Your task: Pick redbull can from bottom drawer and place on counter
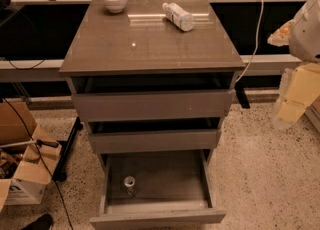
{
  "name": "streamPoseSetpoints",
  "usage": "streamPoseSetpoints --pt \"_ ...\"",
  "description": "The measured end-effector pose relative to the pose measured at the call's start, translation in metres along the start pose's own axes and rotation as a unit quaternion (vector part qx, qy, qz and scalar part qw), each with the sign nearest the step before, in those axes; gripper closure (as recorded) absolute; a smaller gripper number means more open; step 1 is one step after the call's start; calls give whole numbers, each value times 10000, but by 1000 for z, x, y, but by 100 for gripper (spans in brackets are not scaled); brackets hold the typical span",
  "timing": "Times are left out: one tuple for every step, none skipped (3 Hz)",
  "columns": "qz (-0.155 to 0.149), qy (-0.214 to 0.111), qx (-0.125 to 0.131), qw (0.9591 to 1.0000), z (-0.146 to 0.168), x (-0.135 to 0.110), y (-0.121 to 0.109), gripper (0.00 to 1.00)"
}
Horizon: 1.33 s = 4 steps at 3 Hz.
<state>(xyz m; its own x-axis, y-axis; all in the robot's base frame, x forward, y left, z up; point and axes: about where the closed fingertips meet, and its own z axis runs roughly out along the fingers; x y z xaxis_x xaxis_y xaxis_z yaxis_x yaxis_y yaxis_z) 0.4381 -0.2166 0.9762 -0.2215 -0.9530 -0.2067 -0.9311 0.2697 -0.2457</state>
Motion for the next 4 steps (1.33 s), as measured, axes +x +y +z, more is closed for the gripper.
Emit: streamPoseSetpoints --pt "1 -22 28 10000 -1 -1 0 0" --pt "74 -416 54 9991 13 -13 1 0" --pt "241 -1063 -5 9940 47 -38 5 0" --pt "429 -1590 -70 9863 88 -62 5 0"
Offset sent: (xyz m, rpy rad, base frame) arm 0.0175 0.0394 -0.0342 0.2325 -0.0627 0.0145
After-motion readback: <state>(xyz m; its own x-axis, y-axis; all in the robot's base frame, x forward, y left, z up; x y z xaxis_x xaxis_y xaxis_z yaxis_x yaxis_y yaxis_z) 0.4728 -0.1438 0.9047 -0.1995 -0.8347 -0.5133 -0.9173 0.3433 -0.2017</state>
